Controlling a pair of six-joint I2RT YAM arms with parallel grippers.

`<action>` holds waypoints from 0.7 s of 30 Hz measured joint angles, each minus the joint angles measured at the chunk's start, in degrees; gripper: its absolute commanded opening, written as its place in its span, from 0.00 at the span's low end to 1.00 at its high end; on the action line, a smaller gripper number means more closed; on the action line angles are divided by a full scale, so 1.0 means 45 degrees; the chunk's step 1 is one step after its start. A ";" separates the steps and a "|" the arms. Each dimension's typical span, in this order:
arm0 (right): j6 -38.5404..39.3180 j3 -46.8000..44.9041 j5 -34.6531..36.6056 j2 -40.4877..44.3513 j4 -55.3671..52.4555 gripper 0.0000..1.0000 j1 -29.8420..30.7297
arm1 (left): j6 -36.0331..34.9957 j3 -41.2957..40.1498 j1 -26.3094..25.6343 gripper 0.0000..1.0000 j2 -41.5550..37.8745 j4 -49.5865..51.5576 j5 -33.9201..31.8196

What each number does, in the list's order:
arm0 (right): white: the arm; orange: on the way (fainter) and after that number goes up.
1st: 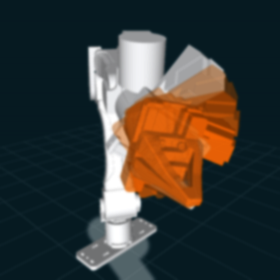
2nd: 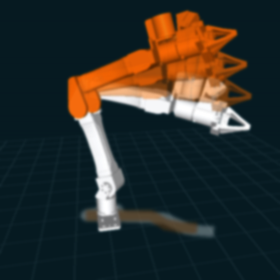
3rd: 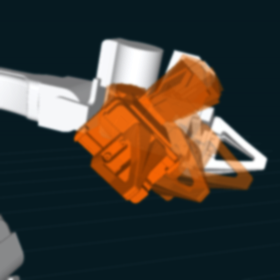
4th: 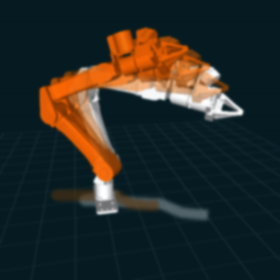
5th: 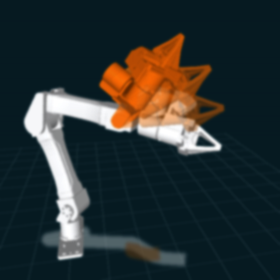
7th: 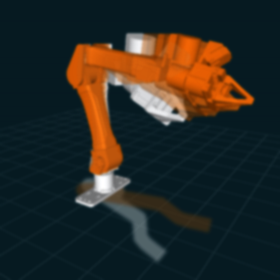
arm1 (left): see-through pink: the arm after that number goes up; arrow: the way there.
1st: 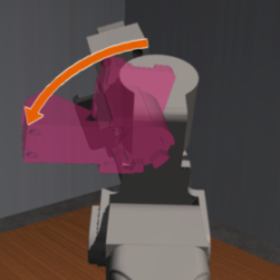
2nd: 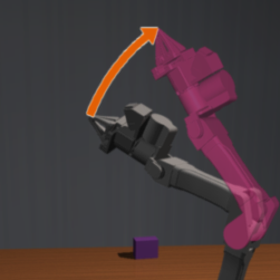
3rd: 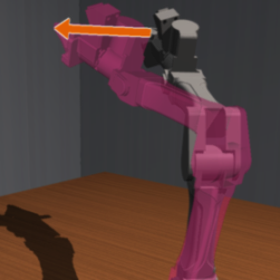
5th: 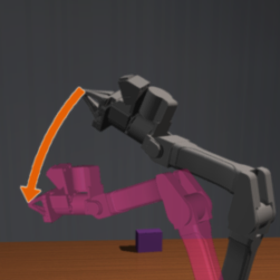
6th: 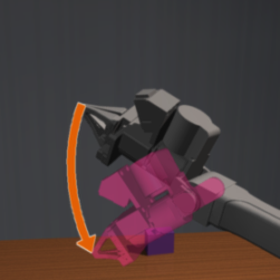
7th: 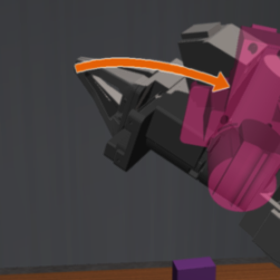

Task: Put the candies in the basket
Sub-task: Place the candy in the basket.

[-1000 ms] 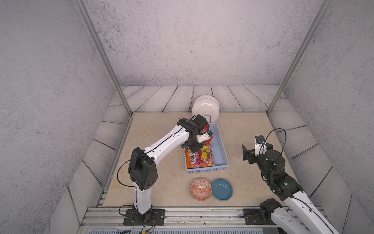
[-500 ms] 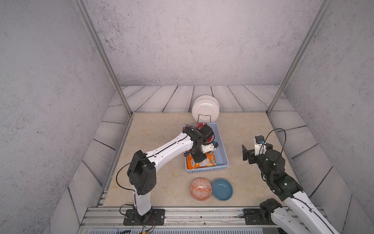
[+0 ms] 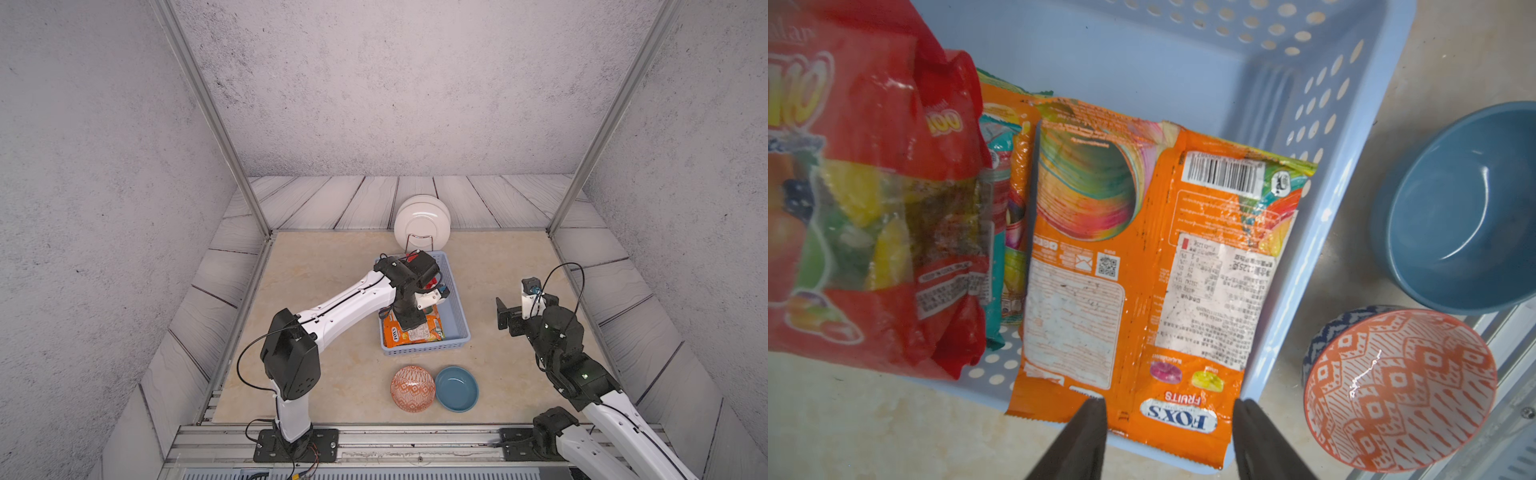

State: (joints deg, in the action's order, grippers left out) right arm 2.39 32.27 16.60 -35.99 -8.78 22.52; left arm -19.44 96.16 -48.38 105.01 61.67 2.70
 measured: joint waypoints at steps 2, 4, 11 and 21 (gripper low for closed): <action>0.0000 0.0000 -0.0005 0.0049 0.0010 0.99 0.0000 | 0.0044 -0.0010 0.0063 0.59 0.0053 -0.0175 -0.0126; 0.0000 0.0000 0.0000 0.0044 0.0010 0.99 0.0000 | 0.0097 -0.0010 0.0087 0.60 0.0097 -0.0219 -0.0287; -0.0005 0.0000 -0.0039 0.0015 0.0005 0.99 0.0000 | 0.0325 -0.0568 0.0325 0.84 -0.0301 -0.0670 -0.1345; -0.0039 -0.0049 -0.0044 -0.0389 0.0364 0.99 0.0000 | 0.0568 -0.0685 0.3016 0.99 -0.2909 -0.1331 -0.1919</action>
State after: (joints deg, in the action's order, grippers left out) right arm 2.22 32.05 16.40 -37.74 -7.14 22.52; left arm -16.88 93.08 -34.81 91.92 55.68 -5.93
